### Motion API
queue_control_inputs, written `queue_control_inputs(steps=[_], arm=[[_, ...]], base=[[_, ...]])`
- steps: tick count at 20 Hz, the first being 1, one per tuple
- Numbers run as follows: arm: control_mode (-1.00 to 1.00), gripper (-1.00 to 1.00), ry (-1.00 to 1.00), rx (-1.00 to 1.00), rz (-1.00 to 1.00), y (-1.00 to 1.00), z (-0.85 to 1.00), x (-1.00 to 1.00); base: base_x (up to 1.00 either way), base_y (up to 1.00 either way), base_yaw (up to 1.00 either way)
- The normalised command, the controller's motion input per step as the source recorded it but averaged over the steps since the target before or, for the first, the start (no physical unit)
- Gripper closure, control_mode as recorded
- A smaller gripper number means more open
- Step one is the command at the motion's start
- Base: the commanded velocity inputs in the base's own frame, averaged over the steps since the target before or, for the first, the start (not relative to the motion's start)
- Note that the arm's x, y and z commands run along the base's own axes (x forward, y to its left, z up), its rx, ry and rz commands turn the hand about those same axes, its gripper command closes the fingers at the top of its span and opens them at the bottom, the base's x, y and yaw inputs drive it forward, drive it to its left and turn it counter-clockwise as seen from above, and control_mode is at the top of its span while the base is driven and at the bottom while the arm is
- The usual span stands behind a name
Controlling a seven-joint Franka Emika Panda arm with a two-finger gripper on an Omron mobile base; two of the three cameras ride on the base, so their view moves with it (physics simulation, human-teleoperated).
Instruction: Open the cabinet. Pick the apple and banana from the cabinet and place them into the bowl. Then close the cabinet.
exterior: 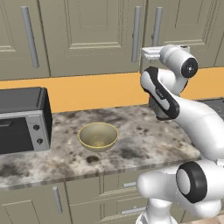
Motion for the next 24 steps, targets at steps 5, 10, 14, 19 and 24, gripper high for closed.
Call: queue_control_inputs(steps=[5,10,14,19,24], arm=[[-1.0,1.0,-0.01,0.06,0.0,-1.0,0.3,-0.71],[-1.0,1.0,-0.06,0.1,0.0,-1.0,0.21,-0.71],[-1.0,1.0,-0.09,0.12,0.0,-1.0,0.14,-0.53],[-1.0,1.0,-0.06,0.14,0.0,-1.0,0.2,-0.43],[-1.0,1.0,-0.01,0.11,0.0,-1.0,0.44,-0.4]], base=[[0.0,0.0,0.0],[0.0,0.0,0.0],[0.0,0.0,0.0],[0.0,0.0,0.0],[0.0,0.0,0.0]])
